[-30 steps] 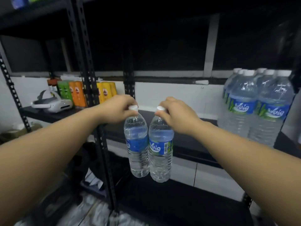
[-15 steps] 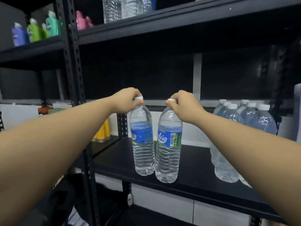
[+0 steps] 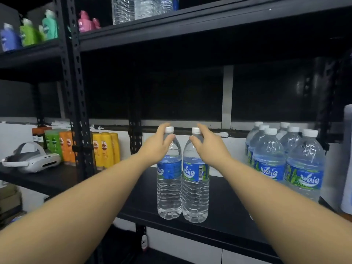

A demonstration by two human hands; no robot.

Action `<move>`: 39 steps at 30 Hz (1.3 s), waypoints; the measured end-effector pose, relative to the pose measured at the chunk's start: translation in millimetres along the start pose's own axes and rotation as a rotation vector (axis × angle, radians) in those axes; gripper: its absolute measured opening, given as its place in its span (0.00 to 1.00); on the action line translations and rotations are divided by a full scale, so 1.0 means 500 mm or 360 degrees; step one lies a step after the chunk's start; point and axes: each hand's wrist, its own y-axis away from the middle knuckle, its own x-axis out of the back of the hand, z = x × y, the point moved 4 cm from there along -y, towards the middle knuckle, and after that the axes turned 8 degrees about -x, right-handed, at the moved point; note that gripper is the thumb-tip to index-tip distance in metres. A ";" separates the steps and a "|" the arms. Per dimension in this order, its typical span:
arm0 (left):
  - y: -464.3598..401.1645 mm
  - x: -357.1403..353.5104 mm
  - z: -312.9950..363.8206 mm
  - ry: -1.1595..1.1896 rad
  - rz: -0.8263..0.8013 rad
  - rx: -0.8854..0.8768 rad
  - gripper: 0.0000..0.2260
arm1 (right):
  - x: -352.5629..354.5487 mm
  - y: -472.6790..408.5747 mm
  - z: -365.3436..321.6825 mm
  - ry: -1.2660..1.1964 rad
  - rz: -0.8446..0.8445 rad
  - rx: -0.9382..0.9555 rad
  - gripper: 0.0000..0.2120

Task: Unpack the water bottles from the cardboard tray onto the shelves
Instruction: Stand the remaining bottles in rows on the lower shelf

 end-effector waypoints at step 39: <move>0.159 -0.197 -0.412 0.0463 -0.0112 0.0422 0.40 | -0.408 0.045 0.197 -0.0294 -0.0463 -0.0386 0.34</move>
